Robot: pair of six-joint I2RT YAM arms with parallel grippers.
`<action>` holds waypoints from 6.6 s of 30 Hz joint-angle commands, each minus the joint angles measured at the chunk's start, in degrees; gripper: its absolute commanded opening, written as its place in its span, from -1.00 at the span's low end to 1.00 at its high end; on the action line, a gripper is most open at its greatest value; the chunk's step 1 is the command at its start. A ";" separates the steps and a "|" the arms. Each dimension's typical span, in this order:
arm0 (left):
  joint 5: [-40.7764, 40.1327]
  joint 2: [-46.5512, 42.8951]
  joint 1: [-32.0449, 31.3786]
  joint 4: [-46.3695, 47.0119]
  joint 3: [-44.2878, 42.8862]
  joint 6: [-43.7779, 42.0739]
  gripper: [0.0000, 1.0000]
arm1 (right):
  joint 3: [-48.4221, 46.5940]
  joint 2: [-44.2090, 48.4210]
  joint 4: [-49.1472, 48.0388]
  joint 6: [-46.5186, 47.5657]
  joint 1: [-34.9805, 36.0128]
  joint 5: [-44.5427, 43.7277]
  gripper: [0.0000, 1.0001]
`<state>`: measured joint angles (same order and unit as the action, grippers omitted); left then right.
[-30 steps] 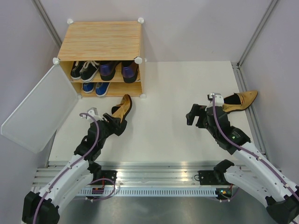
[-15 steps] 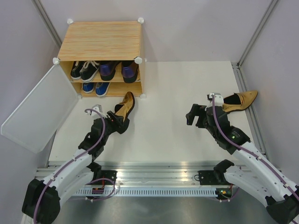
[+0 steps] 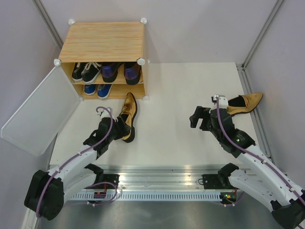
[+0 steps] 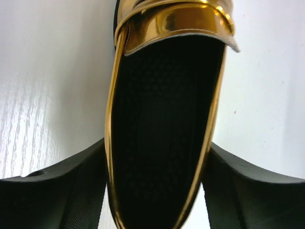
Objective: Place and organize the shoes in the shoe cabinet
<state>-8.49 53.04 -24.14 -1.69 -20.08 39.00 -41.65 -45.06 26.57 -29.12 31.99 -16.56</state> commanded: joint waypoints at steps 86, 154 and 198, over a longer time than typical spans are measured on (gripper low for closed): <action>-11.72 32.82 -0.30 -7.89 -31.93 -14.38 -0.95 | 0.69 4.01 -1.87 -0.06 -0.17 -0.32 0.96; -3.98 27.99 3.14 1.43 -22.28 -17.73 0.69 | 0.87 2.96 -2.31 0.38 -0.17 1.88 0.96; -17.08 38.29 3.22 -0.67 -34.58 -18.79 -0.95 | -0.19 1.02 -2.92 0.91 -0.43 0.74 0.96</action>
<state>-21.34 94.24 -21.04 -1.28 -50.17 22.48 -40.56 -44.58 25.65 -28.67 31.70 -15.31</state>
